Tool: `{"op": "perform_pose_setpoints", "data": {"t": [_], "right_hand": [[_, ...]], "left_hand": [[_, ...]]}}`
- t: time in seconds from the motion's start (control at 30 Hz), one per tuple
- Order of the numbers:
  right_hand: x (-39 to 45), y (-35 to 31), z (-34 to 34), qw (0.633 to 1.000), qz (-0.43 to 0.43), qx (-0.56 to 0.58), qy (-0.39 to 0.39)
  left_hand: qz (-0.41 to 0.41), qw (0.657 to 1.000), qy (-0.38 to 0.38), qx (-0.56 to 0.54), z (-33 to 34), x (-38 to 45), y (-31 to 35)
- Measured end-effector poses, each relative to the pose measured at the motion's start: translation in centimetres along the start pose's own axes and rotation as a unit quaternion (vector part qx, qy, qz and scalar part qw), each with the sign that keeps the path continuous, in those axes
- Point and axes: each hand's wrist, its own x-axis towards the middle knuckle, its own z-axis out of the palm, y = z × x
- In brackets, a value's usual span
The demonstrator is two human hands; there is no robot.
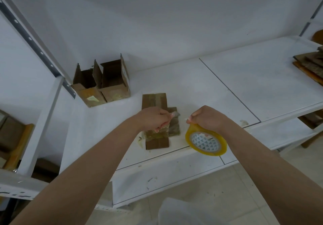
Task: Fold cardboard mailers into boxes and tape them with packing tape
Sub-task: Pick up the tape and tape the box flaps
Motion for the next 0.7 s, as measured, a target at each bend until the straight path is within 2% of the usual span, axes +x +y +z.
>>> {"op": "perform_pose_setpoints", "data": {"t": [0.13, 0.27, 0.33, 0.37, 0.43, 0.5, 0.53, 0.6, 0.7], "right_hand": [[-0.1, -0.2, 0.1, 0.998, -0.006, -0.052, 0.039], [-0.3, -0.3, 0.0, 0.996, -0.018, -0.069, 0.046], [-0.3, 0.3, -0.4, 0.998, -0.005, -0.048, 0.048], [-0.3, 0.7, -0.7, 0.998, 0.005, -0.046, 0.052], [-0.4, 1.7, -1.3, 0.997, 0.027, -0.052, 0.058], [-0.4, 2.5, -1.5, 0.997, 0.042, -0.039, 0.058], [-0.3, 2.7, -1.5, 0.997, 0.045, -0.031, 0.058], [-0.2, 2.8, -1.4, 0.997, 0.047, -0.027, 0.057], [0.1, 2.8, -1.2, 0.997, 0.044, -0.025, 0.059]], "left_hand": [[0.013, 0.984, 0.005, 0.179, 0.1, -0.4, 1.7], [-0.024, 0.940, 0.039, 0.338, 1.4, 0.5, 3.4], [-0.015, 0.950, 0.027, 0.312, 1.2, 0.4, 3.3], [-0.009, 0.969, 0.010, 0.247, 0.8, 0.2, 2.8], [-0.022, 0.999, -0.016, 0.041, -0.3, -0.7, 1.8], [-0.038, 0.991, 0.028, -0.129, -0.7, -1.3, 0.7], [-0.052, 0.983, 0.077, -0.161, -0.6, -1.2, 0.2], [-0.090, 0.974, 0.180, -0.105, 0.5, -0.3, 0.0], [-0.131, 0.952, 0.246, 0.124, 2.3, 0.8, 1.0]]}}
